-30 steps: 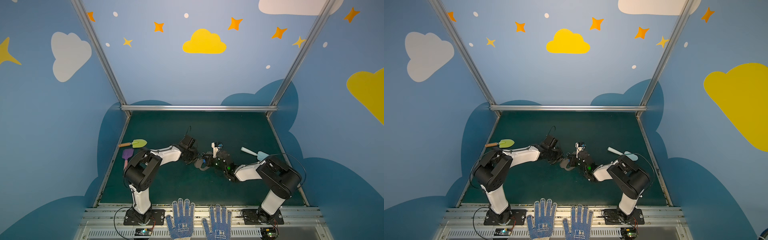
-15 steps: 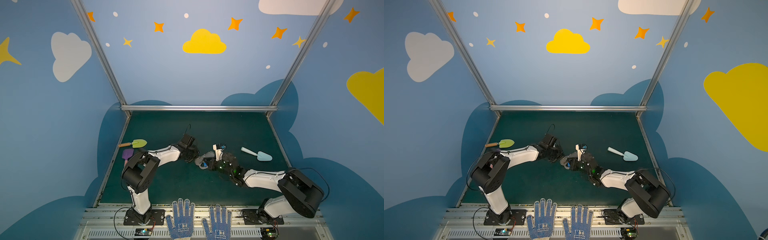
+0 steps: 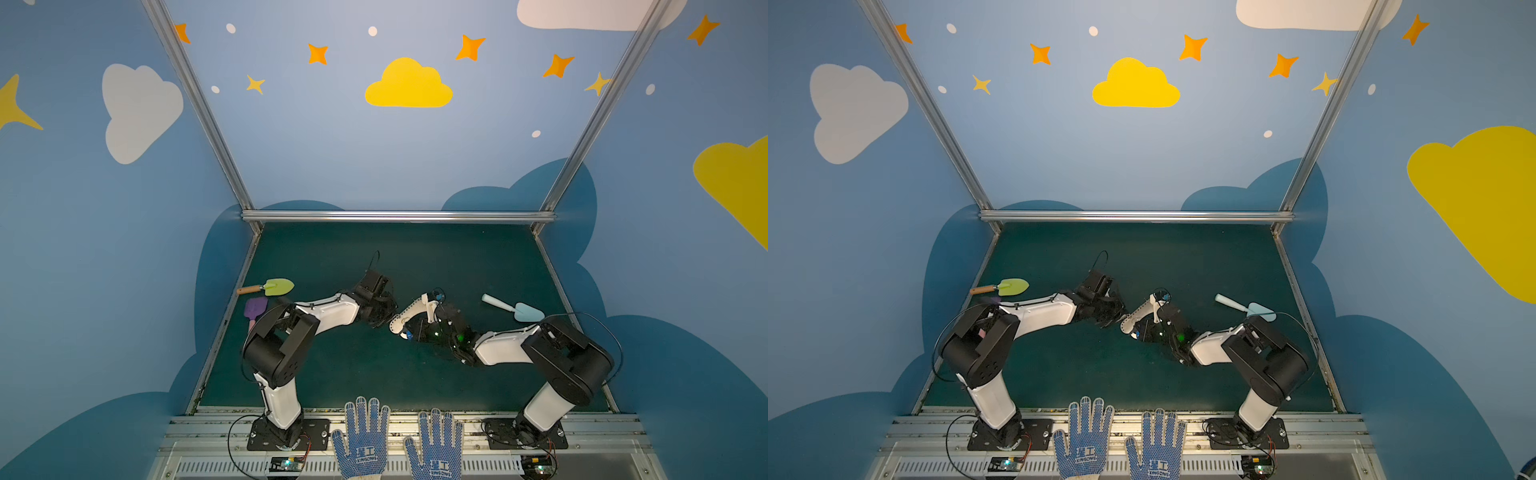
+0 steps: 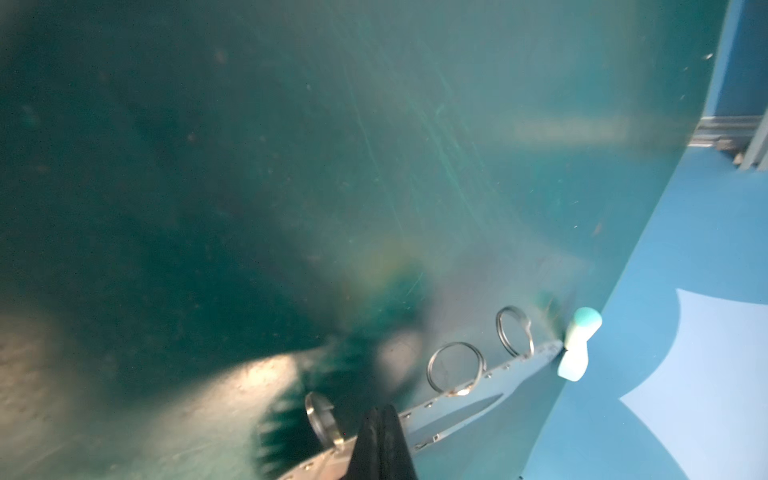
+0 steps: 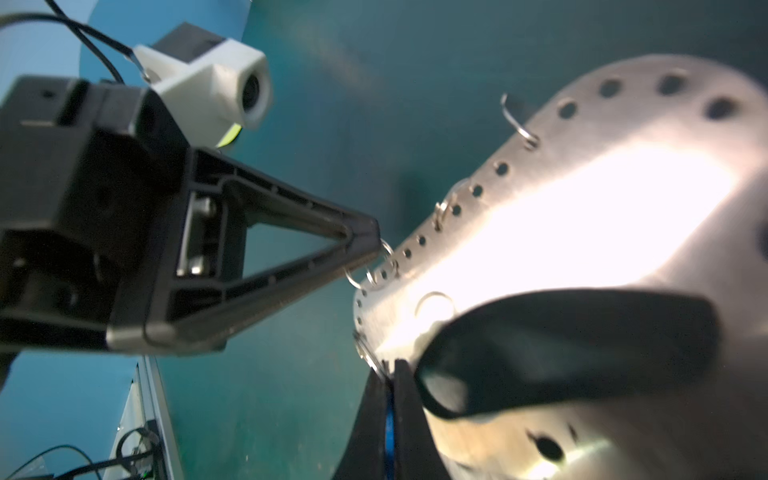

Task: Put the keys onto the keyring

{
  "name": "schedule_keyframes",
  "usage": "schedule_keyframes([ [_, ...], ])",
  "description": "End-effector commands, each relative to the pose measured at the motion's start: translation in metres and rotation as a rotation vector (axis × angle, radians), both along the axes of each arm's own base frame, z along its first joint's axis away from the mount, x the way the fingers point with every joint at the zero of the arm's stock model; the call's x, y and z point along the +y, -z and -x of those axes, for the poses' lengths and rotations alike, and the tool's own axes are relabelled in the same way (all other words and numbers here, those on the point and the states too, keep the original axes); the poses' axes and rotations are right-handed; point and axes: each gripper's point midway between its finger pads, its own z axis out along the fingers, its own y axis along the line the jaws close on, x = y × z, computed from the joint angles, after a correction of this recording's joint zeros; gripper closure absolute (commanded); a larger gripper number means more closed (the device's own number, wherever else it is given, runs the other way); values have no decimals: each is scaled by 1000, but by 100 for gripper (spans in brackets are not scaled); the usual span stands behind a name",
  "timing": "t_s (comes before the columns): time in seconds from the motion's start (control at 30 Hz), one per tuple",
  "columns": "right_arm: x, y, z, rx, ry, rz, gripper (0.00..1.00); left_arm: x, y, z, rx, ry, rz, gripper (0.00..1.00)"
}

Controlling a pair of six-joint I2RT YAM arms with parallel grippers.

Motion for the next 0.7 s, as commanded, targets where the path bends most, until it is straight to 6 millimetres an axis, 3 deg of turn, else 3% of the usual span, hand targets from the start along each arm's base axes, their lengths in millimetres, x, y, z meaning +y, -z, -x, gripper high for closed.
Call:
schedule_keyframes([
  [0.0, 5, -8, -18, -48, 49, -39, 100, -2, -12, -1, -19, 1, 32, 96],
  [0.27, -2, -4, -28, -61, 113, -20, 100, -2, -8, 0, -9, -5, 37, 96],
  [0.67, -18, -13, -37, -100, 223, -39, 100, -1, -2, 1, 12, -16, 38, 96],
])
